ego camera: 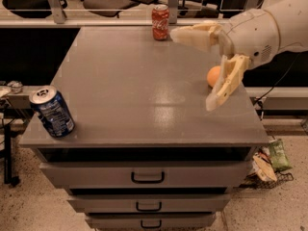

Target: Move pepsi can near orange

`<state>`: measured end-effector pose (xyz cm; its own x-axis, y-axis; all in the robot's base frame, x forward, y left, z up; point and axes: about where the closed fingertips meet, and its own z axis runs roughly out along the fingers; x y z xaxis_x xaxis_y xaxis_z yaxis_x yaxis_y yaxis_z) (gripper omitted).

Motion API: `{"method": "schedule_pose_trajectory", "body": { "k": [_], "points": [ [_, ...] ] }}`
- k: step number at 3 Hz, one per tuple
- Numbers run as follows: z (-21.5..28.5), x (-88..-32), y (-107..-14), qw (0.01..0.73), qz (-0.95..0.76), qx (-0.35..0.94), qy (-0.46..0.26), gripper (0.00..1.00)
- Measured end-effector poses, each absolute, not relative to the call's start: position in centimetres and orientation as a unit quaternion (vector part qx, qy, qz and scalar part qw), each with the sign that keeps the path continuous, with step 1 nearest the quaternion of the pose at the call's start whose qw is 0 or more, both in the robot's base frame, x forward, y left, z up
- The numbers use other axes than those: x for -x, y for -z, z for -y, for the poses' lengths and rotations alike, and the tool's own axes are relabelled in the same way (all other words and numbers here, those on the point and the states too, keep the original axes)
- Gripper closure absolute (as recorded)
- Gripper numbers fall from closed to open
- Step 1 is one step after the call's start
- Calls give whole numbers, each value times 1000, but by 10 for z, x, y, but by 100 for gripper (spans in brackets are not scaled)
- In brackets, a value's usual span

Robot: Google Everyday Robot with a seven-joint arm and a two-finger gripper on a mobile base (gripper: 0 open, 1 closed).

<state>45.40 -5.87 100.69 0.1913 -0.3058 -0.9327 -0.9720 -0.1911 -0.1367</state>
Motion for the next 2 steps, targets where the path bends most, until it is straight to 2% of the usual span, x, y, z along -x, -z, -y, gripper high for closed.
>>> {"method": "schedule_pose_trajectory", "body": {
  "k": [1,2],
  "points": [
    [24,-461,-1005,411,-494,661,-387,0],
    [-31,-478,-996,409,-501,667,-370,0]
  ]
}}
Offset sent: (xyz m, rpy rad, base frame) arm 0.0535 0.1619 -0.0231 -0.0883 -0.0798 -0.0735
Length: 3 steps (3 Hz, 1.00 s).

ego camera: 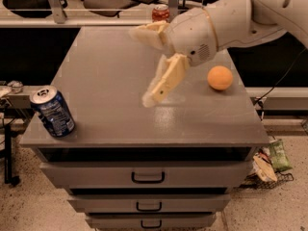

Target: Move pepsi can near orange

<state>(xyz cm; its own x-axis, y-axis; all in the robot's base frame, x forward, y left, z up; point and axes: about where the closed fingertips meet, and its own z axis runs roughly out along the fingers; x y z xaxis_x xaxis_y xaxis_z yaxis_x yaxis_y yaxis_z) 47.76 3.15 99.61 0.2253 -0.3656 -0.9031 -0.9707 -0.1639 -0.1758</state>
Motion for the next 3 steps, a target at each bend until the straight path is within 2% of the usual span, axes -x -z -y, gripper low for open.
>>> {"method": "schedule_pose_trajectory", "body": {
  "k": [2,3],
  "points": [
    [-118,-505,-957,416,-501,667,-361,0],
    [-144,-505,-937,417,-492,665,-376,0]
  ]
}}
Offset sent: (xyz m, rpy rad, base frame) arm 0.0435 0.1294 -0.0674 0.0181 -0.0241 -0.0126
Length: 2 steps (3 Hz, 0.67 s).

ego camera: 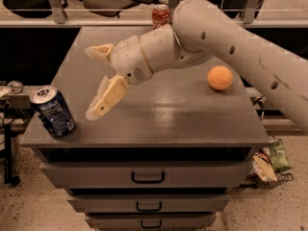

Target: Move pepsi can near orange

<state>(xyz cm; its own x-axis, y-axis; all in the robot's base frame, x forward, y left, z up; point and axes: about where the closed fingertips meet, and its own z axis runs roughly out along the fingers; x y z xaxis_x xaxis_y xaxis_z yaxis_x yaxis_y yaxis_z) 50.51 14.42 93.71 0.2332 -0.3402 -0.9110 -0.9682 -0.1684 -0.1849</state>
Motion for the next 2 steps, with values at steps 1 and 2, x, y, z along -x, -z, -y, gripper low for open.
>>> {"method": "schedule_pose_trajectory", "body": {
  "k": [1,2],
  "points": [
    [-170,-497,-924,419,-476,662,-398,0],
    [-197,-488,-913,421,-457,664,-416,0]
  ]
}}
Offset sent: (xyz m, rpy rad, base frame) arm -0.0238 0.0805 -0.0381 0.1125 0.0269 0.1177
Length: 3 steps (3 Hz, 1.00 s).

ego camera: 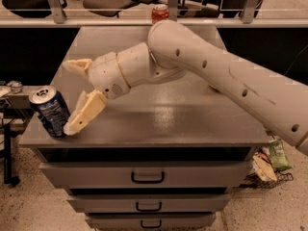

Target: Move pepsi can near orange

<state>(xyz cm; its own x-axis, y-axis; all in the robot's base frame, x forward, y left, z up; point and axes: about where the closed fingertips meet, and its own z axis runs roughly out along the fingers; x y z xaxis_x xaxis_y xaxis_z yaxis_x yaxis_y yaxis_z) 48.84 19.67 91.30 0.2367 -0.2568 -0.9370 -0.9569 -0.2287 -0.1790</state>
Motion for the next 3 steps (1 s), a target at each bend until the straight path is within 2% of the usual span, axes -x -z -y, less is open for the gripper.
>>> {"method": "schedule_pose_trajectory", "body": {
  "k": [1,3],
  "points": [
    [-217,-482,-909,429,-443,658,-432,0],
    [-236,-471,-899,419,-447,650,-449,47]
  ]
}}
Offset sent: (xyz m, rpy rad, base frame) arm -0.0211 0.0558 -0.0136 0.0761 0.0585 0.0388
